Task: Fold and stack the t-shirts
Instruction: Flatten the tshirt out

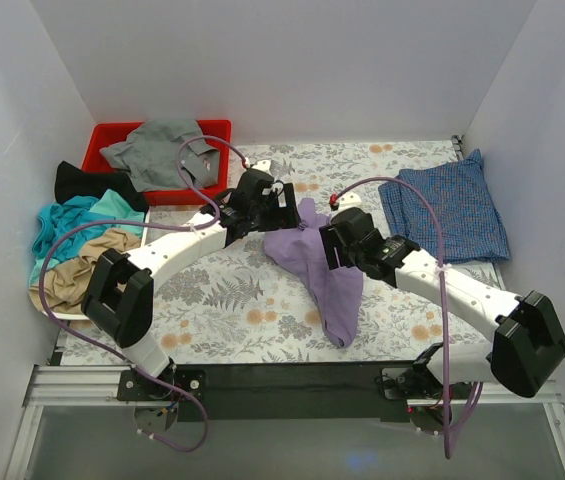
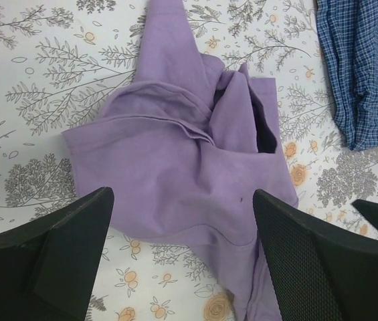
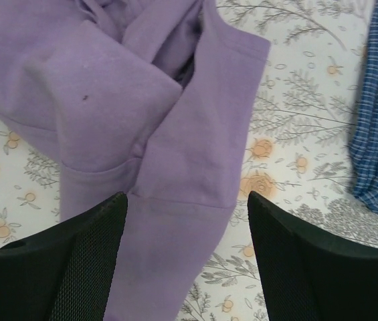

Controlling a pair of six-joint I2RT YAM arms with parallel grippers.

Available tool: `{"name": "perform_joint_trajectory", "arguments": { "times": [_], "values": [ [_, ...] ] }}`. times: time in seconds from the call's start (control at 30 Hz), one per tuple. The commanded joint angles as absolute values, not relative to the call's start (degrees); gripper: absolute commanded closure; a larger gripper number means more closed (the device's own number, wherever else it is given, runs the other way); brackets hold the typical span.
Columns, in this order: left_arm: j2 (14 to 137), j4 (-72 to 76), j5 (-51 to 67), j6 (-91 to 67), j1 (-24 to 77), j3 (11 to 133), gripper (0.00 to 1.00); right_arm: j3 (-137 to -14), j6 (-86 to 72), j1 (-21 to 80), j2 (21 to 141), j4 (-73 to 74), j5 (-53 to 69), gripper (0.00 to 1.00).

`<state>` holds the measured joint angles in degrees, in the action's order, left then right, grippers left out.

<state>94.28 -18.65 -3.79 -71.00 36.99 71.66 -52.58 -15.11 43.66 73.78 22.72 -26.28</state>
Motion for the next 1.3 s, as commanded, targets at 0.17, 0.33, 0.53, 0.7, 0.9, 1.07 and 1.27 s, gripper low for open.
{"name": "perform_joint_trajectory", "arguments": {
  "times": [0.17,0.33,0.53,0.7,0.9,1.07,1.27],
  "values": [
    [97.5,-15.7,3.1,-71.0,36.2,74.0,0.15,-51.3,-16.8,43.5,78.6,16.5,-17.0,0.23],
    [99.5,-15.7,5.5,-70.8,35.9,75.0,0.15,-50.9,-17.2,43.5,80.6,16.9,-18.0,0.25],
    [101.8,-15.7,7.7,-70.2,35.7,75.8,0.2,-51.4,-17.1,43.5,81.3,20.0,-21.4,0.54],
    [104.1,-16.0,10.3,-69.9,35.4,76.6,0.49,-52.2,-16.2,43.4,75.7,22.7,-27.4,0.99],
    [103.5,-17.0,9.7,-69.3,34.9,76.6,0.62,-54.4,-15.4,41.5,63.6,31.0,-37.4,0.99],
    [102.8,-17.4,9.1,-68.7,34.1,77.5,0.46,-53.6,-18.1,39.6,54.3,39.0,-42.9,0.99],
    [104.3,-20.1,6.5,-67.2,33.9,82.0,0.28,-49.3,-24.8,36.6,49.5,45.8,-48.2,0.99]
  ]
}}
